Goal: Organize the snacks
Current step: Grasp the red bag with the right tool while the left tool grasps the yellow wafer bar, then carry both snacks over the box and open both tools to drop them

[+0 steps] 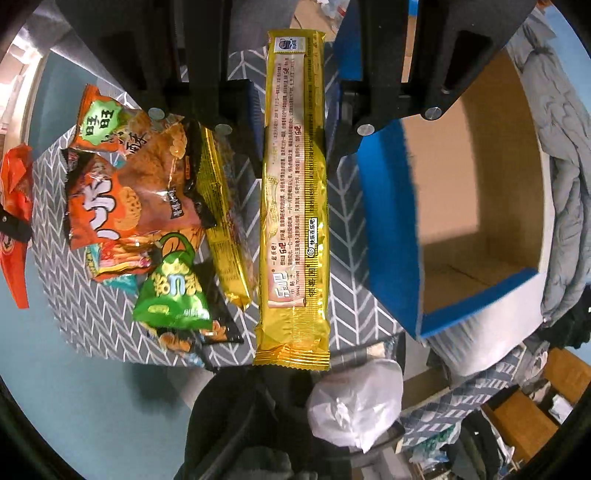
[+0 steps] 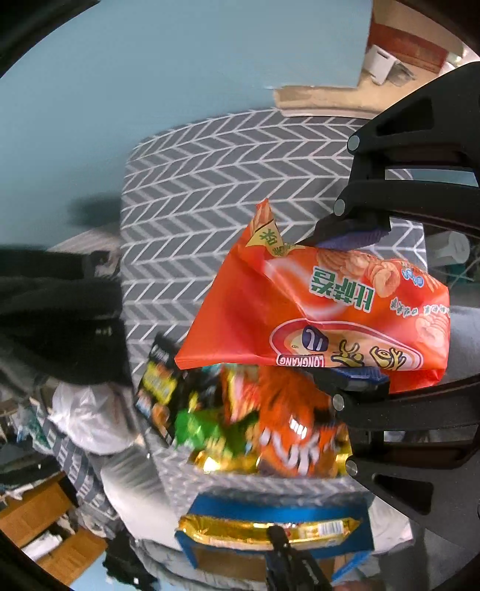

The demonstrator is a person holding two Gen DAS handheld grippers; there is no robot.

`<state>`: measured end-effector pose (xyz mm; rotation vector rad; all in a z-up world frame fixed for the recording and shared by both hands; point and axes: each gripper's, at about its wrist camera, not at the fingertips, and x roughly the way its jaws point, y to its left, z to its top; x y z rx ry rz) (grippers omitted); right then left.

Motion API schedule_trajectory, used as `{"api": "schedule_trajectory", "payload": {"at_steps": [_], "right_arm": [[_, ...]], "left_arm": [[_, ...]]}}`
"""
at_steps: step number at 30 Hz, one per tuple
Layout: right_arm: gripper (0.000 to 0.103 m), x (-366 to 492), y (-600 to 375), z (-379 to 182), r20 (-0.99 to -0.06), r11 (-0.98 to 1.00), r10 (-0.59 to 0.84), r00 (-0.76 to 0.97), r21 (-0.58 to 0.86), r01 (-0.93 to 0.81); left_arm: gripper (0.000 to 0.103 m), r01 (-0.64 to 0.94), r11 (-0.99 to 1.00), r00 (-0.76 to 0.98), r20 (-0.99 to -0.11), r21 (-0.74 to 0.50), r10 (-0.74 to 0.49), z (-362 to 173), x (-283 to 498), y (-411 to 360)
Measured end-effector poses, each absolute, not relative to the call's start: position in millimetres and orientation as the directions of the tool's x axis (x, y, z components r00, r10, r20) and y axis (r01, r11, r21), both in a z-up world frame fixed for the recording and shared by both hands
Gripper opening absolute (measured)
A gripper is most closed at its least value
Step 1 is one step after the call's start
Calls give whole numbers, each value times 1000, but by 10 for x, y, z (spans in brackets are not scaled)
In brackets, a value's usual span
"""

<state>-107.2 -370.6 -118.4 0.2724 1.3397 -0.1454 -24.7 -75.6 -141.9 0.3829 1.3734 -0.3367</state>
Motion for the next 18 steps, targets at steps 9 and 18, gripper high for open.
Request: {"api": "schedule_trajectory", "payload": {"at_steps": [9, 18], "right_arm": [[49, -703, -3234, -866, -952, 976, 129, 276, 171, 134], [49, -368, -2621, -676, -934, 979, 205, 294, 201, -44]], "left_arm": [[29, 423, 905, 199, -979, 50, -39, -1119, -148, -505], [29, 354, 934, 246, -968, 49, -42, -851, -114, -194]]}}
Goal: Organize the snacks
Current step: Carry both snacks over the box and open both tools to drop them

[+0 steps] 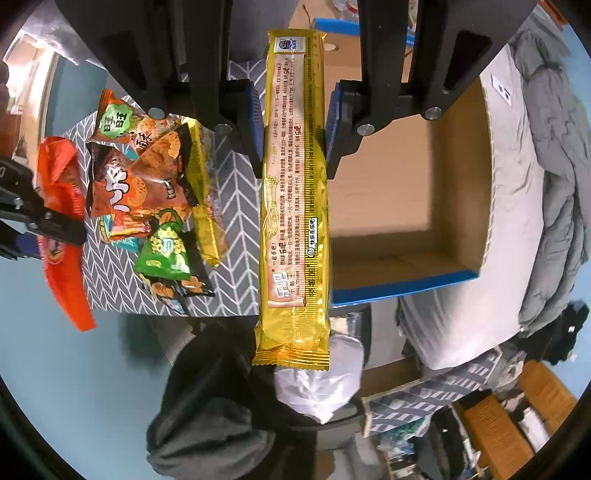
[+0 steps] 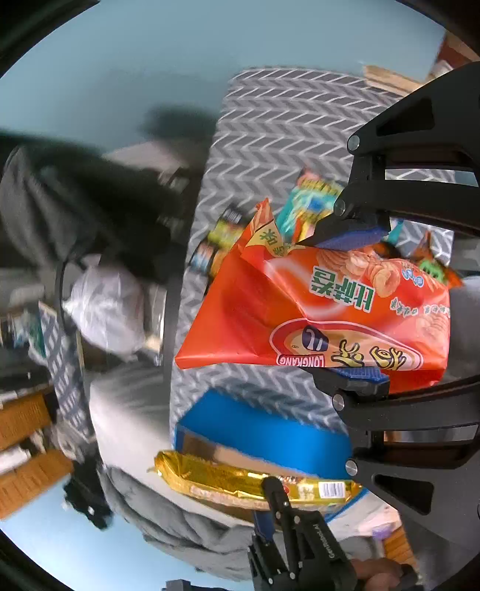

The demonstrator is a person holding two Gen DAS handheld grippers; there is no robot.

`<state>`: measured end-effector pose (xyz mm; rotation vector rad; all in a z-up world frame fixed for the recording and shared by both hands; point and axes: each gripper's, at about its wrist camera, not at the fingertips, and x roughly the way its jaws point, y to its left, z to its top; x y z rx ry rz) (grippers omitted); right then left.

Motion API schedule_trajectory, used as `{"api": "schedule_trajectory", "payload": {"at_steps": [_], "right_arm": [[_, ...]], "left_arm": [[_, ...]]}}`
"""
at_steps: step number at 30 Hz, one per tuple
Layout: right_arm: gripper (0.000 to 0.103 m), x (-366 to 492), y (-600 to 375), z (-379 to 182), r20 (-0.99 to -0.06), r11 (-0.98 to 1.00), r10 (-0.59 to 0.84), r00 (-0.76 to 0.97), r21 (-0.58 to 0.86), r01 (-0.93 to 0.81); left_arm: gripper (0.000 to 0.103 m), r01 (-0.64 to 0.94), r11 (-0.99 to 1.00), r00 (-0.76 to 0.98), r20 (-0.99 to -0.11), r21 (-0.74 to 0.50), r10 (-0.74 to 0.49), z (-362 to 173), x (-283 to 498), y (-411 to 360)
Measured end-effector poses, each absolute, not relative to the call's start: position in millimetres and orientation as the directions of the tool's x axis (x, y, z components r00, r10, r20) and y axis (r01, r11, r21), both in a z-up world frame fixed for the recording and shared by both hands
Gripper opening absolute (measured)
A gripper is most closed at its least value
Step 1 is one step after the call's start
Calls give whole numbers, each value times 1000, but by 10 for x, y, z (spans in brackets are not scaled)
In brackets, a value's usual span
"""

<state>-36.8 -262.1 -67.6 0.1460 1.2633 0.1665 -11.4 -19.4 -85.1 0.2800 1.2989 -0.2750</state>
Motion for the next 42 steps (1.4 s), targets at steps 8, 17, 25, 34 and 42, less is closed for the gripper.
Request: {"api": "schedule_trajectory", "payload": {"at_steps": [8, 17, 25, 34, 42], "right_arm": [[49, -104, -2080, -603, -916, 957, 275, 292, 231, -177], [49, 221, -1353, -665, -905, 913, 342, 254, 257, -316], [49, 442, -716, -822, -899, 866, 395, 188, 297, -402], [50, 580, -83, -1121, -912, 829, 399, 93, 316, -461], [52, 684, 122, -1349, -919, 827, 393, 25, 342, -447]], "left_arm": [[29, 269, 962, 257, -966, 50, -22, -776, -87, 230], [29, 139, 988, 251, -968, 61, 24, -882, -11, 775], [29, 47, 997, 233, -971, 59, 47, -1057, 92, 1169], [29, -34, 998, 198, -979, 47, 53, -1300, 201, 1601], [29, -76, 996, 174, -983, 40, 53, -1437, 237, 1739]]}}
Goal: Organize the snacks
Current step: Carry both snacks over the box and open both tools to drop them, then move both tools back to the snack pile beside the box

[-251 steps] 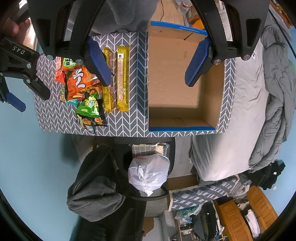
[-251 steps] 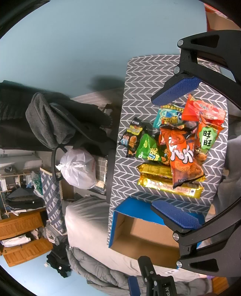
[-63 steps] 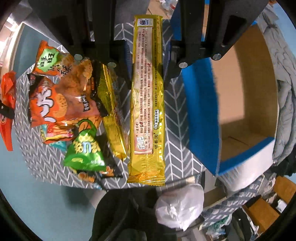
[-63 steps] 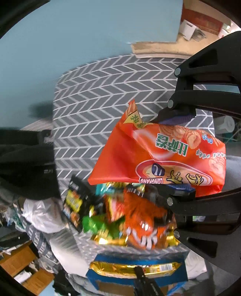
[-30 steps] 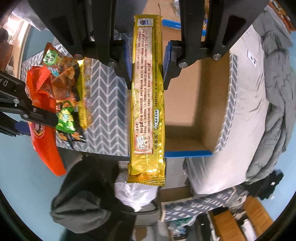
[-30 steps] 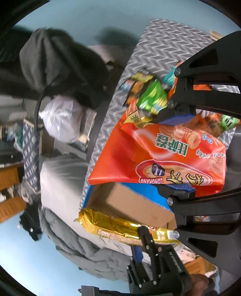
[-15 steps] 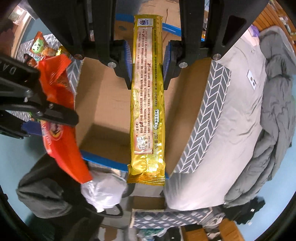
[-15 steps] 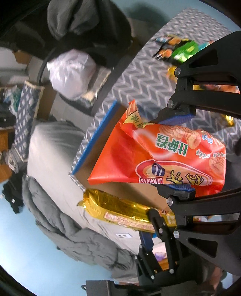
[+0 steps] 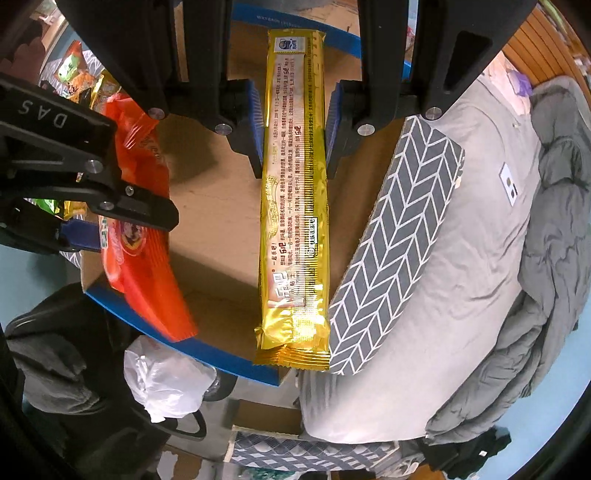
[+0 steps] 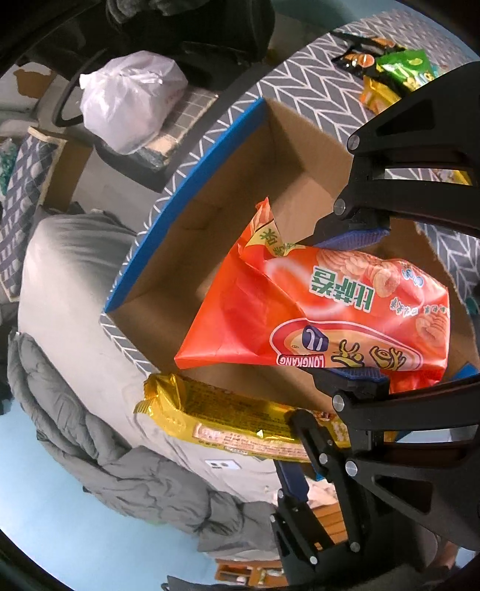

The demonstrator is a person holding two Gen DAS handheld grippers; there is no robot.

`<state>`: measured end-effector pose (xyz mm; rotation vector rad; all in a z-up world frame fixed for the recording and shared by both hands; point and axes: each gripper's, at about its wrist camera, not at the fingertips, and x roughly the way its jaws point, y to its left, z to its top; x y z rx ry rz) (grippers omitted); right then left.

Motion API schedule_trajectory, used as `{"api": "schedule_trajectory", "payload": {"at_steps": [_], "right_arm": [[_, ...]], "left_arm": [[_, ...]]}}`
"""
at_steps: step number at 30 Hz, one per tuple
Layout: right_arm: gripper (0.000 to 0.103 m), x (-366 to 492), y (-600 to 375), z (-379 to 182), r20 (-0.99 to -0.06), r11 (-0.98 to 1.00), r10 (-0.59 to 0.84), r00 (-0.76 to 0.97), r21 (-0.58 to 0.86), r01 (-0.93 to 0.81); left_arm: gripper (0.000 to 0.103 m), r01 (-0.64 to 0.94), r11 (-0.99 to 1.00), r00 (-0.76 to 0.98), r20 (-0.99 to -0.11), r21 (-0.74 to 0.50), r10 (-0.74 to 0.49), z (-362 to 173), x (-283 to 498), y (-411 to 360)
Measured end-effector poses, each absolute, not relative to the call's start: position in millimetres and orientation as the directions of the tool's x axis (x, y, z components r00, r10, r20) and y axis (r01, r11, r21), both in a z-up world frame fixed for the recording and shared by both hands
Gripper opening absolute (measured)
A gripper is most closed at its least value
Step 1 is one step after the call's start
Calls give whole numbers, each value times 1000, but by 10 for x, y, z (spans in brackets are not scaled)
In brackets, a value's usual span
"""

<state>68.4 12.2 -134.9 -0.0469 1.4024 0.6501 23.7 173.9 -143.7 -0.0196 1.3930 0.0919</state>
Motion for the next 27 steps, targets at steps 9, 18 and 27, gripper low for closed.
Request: {"api": "schedule_trajectory", "payload": {"at_steps": [9, 18, 27], "right_arm": [[69, 656, 157, -1316, -938, 845, 341, 55, 281, -454], [76, 649, -16, -1160, -941, 865, 320, 109, 244, -438], [79, 542, -326, -1019, -940, 871, 315, 128, 233, -433]], "left_arm": [[52, -24, 996, 220, -971, 86, 90, -1340, 245, 1662], [53, 0, 994, 233, -967, 105, 102, -1195, 243, 1601], [58, 59, 994, 258, -963, 97, 79, -1008, 163, 1354]]}}
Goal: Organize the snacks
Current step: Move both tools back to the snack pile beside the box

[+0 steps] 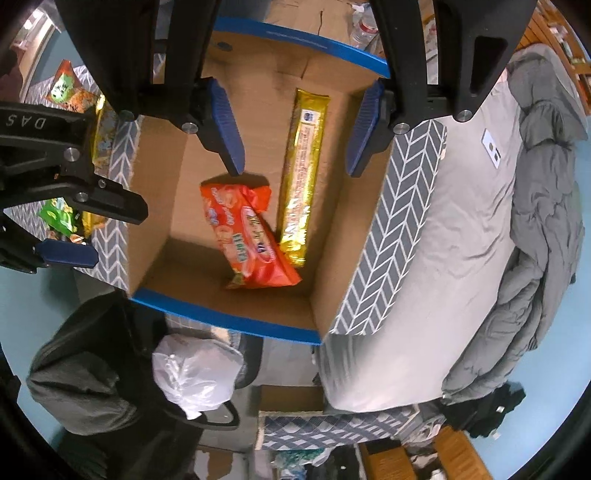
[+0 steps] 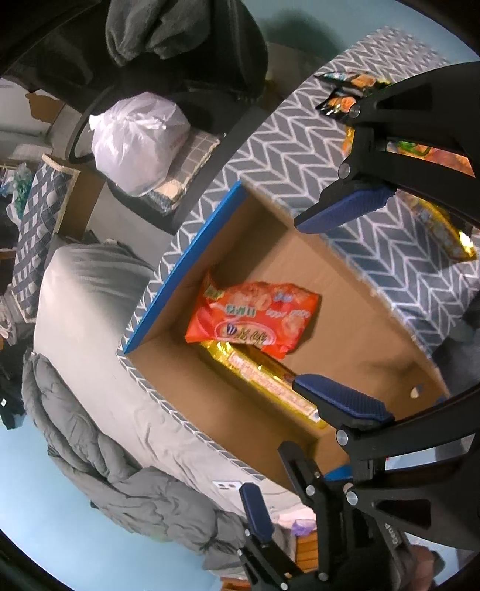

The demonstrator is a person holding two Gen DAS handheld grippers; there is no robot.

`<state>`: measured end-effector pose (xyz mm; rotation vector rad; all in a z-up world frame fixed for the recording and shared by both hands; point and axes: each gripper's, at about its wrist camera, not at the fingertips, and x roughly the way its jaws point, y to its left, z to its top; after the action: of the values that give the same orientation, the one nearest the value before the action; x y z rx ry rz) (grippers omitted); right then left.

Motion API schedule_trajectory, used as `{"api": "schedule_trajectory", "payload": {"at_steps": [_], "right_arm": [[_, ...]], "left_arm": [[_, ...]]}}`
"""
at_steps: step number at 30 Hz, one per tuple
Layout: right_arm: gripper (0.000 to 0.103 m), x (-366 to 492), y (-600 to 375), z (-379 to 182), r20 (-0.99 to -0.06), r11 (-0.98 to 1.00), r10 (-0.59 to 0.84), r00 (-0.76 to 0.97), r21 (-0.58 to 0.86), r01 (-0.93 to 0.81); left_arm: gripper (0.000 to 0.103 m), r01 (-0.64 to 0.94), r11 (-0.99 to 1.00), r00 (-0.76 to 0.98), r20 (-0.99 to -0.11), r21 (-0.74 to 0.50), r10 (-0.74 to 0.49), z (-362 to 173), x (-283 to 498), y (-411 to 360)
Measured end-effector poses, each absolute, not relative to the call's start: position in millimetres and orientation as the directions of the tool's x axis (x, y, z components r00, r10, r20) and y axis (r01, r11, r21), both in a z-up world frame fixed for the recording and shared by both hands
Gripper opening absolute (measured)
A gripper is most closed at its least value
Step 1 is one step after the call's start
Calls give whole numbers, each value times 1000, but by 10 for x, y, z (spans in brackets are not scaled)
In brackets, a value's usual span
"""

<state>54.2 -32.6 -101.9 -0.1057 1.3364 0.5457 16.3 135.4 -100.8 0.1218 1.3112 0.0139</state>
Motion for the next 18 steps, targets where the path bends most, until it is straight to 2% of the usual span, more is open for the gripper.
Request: {"api": "schedule_trajectory", "payload": {"at_steps": [18], "right_arm": [[80, 215, -1250, -936, -955, 915, 263, 137, 201, -350]], "left_arm": [[60, 251, 963, 248, -968, 94, 30, -947, 12, 538]]}}
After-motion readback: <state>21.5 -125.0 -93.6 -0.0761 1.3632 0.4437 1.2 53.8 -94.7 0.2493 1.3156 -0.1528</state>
